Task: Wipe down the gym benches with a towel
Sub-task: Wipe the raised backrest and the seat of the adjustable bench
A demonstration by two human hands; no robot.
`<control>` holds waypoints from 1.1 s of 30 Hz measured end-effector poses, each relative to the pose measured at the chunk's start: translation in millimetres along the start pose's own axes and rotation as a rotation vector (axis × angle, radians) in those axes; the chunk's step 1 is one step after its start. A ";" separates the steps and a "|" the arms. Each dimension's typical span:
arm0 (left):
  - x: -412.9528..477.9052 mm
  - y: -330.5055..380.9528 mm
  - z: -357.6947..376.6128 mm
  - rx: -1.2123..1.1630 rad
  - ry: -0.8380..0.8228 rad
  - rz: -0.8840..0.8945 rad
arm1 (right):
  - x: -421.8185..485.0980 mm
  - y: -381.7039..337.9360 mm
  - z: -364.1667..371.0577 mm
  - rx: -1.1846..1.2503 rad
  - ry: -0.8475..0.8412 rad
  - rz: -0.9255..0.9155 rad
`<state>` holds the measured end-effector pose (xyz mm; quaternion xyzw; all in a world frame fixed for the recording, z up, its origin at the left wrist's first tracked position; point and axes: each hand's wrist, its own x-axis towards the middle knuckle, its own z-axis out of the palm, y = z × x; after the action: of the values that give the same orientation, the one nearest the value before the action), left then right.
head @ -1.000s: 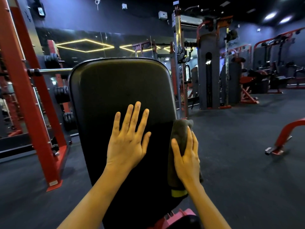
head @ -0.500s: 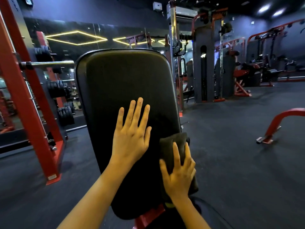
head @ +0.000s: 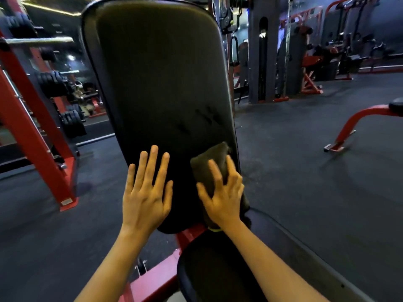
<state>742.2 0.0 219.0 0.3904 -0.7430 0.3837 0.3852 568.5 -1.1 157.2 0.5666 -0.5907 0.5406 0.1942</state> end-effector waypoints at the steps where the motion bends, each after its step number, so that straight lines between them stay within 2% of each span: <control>1: -4.2 -1.3 -0.5 -0.036 0.000 -0.011 | 6.6 3.7 -1.9 0.054 0.007 0.135; 3: -12.8 -3.0 -3.0 -0.098 -0.009 -0.024 | 33.0 1.9 -4.8 0.198 0.045 0.475; 4: -16.0 -3.2 -3.7 -0.121 -0.012 -0.025 | 48.3 -1.0 -4.4 0.240 0.061 0.594; 5: -18.2 -3.4 -4.1 -0.142 -0.011 -0.031 | 60.5 -8.3 -4.2 0.244 0.070 0.631; 7: -21.0 -4.4 -5.1 -0.195 0.001 -0.055 | 64.0 -30.3 -5.8 0.169 0.084 0.458; 11: -24.6 -2.1 -2.9 -0.287 0.040 -0.107 | 11.6 -37.7 2.9 -0.018 0.004 -0.193; 12: -26.7 -1.8 -2.6 -0.316 0.045 -0.125 | 0.0 -28.8 3.5 -0.039 -0.021 -0.306; 13: -28.8 -1.3 -2.4 -0.348 0.050 -0.145 | -5.4 -18.4 2.7 -0.039 -0.032 -0.343; 14: -30.6 -0.9 -3.0 -0.380 0.055 -0.164 | -4.6 -12.0 -0.2 -0.026 -0.025 -0.291; 18: -31.6 -3.2 -8.9 -0.486 0.079 -0.213 | 43.5 -38.7 -6.4 0.176 0.068 0.277; 20: -27.1 -1.6 -13.8 -0.552 0.114 -0.288 | 67.8 -64.5 -8.2 0.190 0.078 0.312; 23: -18.0 2.2 -17.8 -0.741 0.170 -0.465 | 60.3 -88.8 -10.6 0.092 0.048 0.023; 26: -15.1 4.9 -15.7 -1.024 0.191 -0.660 | 20.4 -76.3 -4.5 -0.033 0.000 -0.362; 27: -16.4 5.9 -14.4 -1.097 0.192 -0.693 | 12.7 -66.5 -4.1 -0.051 -0.012 -0.421; 29: -20.2 7.4 -12.3 -1.168 0.198 -0.710 | 12.2 -55.6 -7.1 -0.025 -0.005 -0.337; 33: -22.5 1.8 -14.1 -1.269 0.191 -0.745 | 40.7 -93.5 -8.8 0.152 0.051 0.076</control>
<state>753.4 19.4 204.6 0.2836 -0.6034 -0.2432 0.7045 635.8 9.0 233.6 0.5429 -0.5640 0.6051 0.1451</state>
